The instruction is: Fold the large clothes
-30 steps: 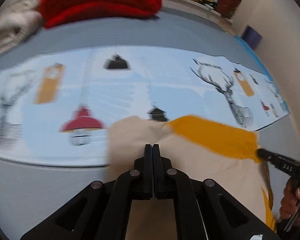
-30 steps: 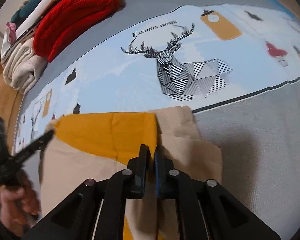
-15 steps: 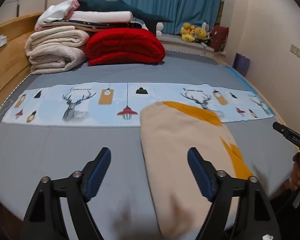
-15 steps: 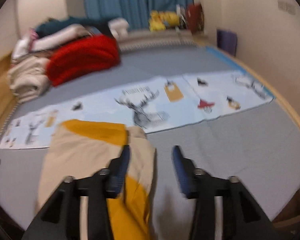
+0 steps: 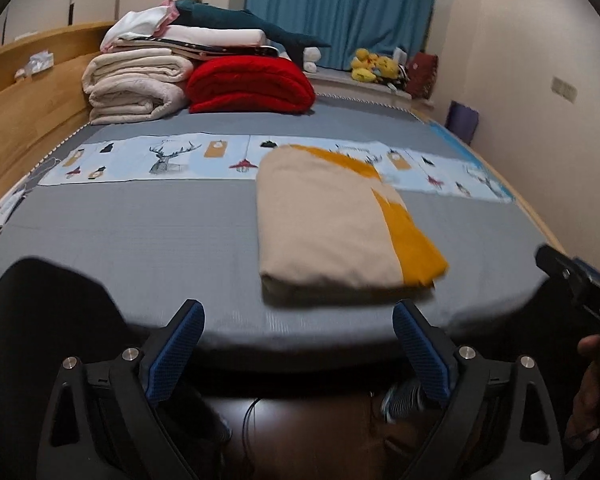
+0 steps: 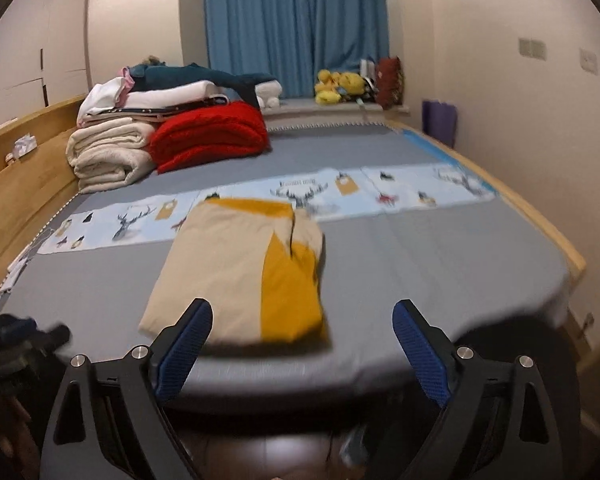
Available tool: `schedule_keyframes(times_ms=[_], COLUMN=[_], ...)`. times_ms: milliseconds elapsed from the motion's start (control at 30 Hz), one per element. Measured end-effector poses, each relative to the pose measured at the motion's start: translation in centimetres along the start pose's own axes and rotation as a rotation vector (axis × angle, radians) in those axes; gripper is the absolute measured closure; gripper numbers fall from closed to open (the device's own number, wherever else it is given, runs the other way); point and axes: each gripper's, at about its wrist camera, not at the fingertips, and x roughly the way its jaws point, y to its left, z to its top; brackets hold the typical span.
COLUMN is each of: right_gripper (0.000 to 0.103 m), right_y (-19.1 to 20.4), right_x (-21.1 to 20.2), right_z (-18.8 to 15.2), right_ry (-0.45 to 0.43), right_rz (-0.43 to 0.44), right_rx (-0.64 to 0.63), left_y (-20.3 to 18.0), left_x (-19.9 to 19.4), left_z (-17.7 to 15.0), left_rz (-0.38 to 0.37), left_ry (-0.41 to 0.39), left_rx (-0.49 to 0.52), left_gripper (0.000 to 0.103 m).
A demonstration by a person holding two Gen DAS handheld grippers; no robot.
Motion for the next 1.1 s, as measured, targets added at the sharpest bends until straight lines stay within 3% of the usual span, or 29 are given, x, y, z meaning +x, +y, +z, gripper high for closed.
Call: schedule_keyframes(times_ms=[67, 167, 300, 567, 1100], right_gripper=[0.011, 0.011, 0.011, 0.011, 0.011], right_y=[0.6, 1.5, 2.1, 3.0, 3.1], right_x=[-1.1, -1.3, 0.3, 2.5, 2.7], right_z=[-0.9, -1.6, -2.1, -1.7, -1.6], right_ry=[0.004, -0.004, 0.031, 0.067, 0.073], right_rz=[0.008, 0.001, -0.005, 0.018, 0.023], right_rx=[-0.02, -0.07, -0.086, -0.101, -0.101], left_y=[-0.8, -0.9, -0.5, -0.4, -0.8], left_x=[-0.4, 0.0, 1.8, 2.4, 2.6], left_z=[-0.3, -0.2, -0.5, -0.7, -0.6], left_rz=[-0.03, -0.014, -0.003, 0.01, 0.02], left_ry=[-0.008, -0.031, 0.033, 0.041, 0.036], left_rx=[0.036, 0.027, -0.003, -0.012, 0.013], left_gripper=[0.005, 0.003, 0.003, 0.003, 0.003])
